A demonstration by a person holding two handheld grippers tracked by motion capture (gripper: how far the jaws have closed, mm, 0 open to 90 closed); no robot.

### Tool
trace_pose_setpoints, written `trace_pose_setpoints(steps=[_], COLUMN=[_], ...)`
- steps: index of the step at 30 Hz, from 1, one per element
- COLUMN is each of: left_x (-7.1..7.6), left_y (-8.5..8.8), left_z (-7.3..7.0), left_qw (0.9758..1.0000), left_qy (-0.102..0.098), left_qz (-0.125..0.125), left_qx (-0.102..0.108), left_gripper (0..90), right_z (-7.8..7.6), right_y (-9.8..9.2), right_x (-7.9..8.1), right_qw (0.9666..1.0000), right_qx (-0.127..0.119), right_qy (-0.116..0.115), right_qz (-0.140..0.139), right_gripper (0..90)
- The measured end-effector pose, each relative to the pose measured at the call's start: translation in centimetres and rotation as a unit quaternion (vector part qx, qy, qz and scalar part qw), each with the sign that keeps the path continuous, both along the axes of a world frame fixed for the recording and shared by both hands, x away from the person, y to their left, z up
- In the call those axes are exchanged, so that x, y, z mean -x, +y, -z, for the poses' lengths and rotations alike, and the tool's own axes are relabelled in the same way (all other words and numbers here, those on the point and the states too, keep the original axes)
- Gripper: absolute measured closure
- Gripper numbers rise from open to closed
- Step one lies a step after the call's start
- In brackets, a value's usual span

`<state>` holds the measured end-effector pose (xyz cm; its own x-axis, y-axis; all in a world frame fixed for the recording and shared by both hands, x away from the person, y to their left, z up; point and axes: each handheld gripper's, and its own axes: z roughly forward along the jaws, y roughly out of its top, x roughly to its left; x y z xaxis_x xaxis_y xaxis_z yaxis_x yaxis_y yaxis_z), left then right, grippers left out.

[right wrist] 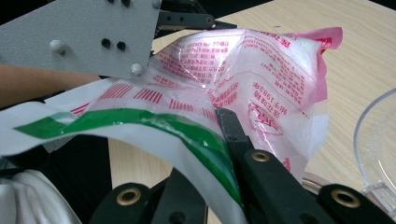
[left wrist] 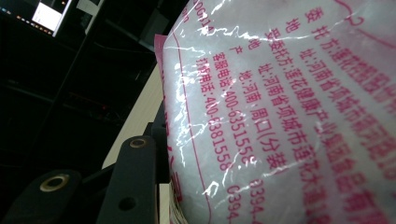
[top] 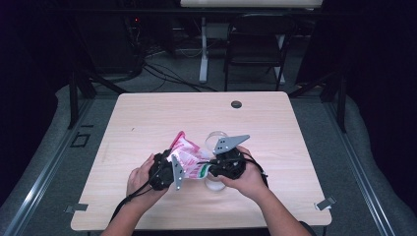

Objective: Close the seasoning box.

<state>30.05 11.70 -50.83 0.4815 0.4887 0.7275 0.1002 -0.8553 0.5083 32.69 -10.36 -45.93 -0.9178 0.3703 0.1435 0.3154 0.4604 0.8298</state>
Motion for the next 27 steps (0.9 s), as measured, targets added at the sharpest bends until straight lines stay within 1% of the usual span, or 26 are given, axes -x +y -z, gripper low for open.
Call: trace_pose_setpoints(steps=[1,2,4,5,8,12,15,16,19,27], left_x=[0.0,-0.1,-0.2,-0.2,-0.3,-0.4,-0.3,-0.3,-0.3,-0.3], left_y=[-0.1,-0.1,-0.2,-0.2,-0.4,-0.6,-0.6,-0.6,-0.6,-0.7], left_z=[-0.2,-0.2,-0.4,-0.5,-0.7,-0.9,-1.1,-1.1,-1.2,-1.2], left_qw=[0.9999,0.9999,0.9997,0.9996,0.999,0.9984,0.9975,0.9973,0.9966,0.9957], left_qy=[-0.001,-0.005,-0.006,-0.007,-0.014,-0.02,-0.027,-0.029,-0.033,-0.04], left_qz=[-0.002,0.0,-0.002,0.0,0.0,0.002,0.002,0.002,0.003,0.003], left_qx=[-0.013,-0.01,-0.025,-0.027,-0.041,-0.053,-0.065,-0.067,-0.075,-0.083], left_gripper=[60.4,60.4,60.4,60.4,60.4,60.4,60.4,60.4,60.4,60.4], right_z=[0.0,0.0,0.1,0.1,0.1,0.2,0.2,0.2,0.3,0.3], right_y=[-0.1,-0.1,-0.2,-0.2,-0.4,-0.5,-0.6,-0.6,-0.6,-0.6], right_x=[-0.1,-0.1,-0.2,-0.2,-0.3,-0.4,-0.5,-0.5,-0.5,-0.6], right_qw=[1.0,1.0,1.0,1.0,1.0,1.0,1.0,0.9999,0.9999,0.9999], right_qx=[-0.002,0.001,-0.002,-0.001,-0.002,-0.001,-0.002,-0.005,-0.003,0.001], right_qy=[0.001,0.0,0.0,0.0,0.001,0.002,0.004,0.006,0.006,0.005], right_qz=[0.002,0.002,0.006,0.006,0.007,0.009,0.009,0.009,0.008,0.009], right_gripper=[90.0,90.0,90.0,90.0,90.0,90.0,90.0,90.0,90.0,90.0])
